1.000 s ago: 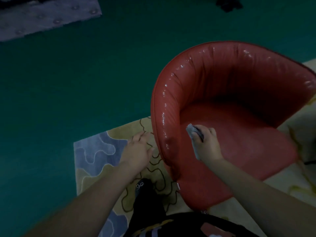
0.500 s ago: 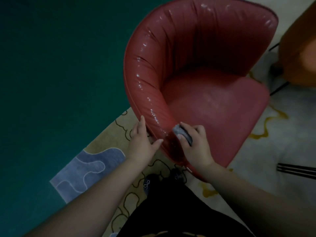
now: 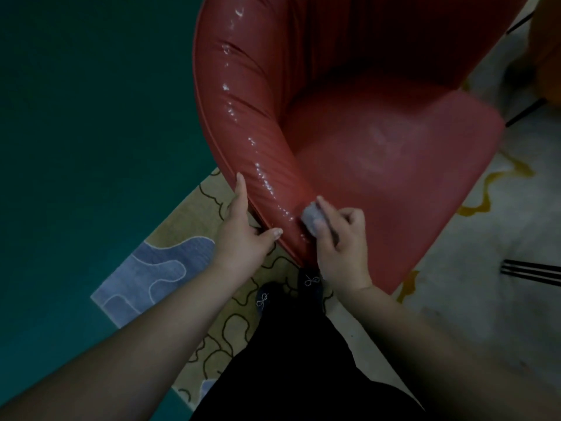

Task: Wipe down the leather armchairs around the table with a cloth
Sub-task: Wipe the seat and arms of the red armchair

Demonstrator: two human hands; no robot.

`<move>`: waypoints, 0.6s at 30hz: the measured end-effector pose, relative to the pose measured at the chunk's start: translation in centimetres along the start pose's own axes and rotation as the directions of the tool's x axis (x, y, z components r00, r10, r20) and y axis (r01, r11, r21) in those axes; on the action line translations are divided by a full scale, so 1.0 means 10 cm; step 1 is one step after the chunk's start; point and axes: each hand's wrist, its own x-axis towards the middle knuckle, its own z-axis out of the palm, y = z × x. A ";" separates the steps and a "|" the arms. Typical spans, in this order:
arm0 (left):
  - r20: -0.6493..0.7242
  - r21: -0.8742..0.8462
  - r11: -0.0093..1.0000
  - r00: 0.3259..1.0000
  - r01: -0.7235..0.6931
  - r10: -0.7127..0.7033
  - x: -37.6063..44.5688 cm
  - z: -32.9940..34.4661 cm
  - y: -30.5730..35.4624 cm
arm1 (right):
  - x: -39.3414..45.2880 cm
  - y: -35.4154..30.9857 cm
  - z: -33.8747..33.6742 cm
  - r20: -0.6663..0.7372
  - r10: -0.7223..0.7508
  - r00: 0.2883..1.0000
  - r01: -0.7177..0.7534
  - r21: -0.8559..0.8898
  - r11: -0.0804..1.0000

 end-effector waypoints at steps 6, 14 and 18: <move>-0.016 0.028 0.999 1.000 0.021 -0.021 -0.01 -0.01 -0.01 | 0.11 0.03 0.09 0.043 0.129 0.991 -0.131 0.037 0.991; -0.004 0.026 0.999 0.999 0.034 -0.034 0.00 0.00 -0.02 | 0.01 0.02 0.05 0.122 -0.078 0.989 0.080 -0.009 0.997; -0.010 0.027 0.999 1.000 0.026 -0.026 -0.01 -0.01 -0.01 | 0.03 0.01 0.06 0.035 0.174 0.984 -0.178 0.166 0.970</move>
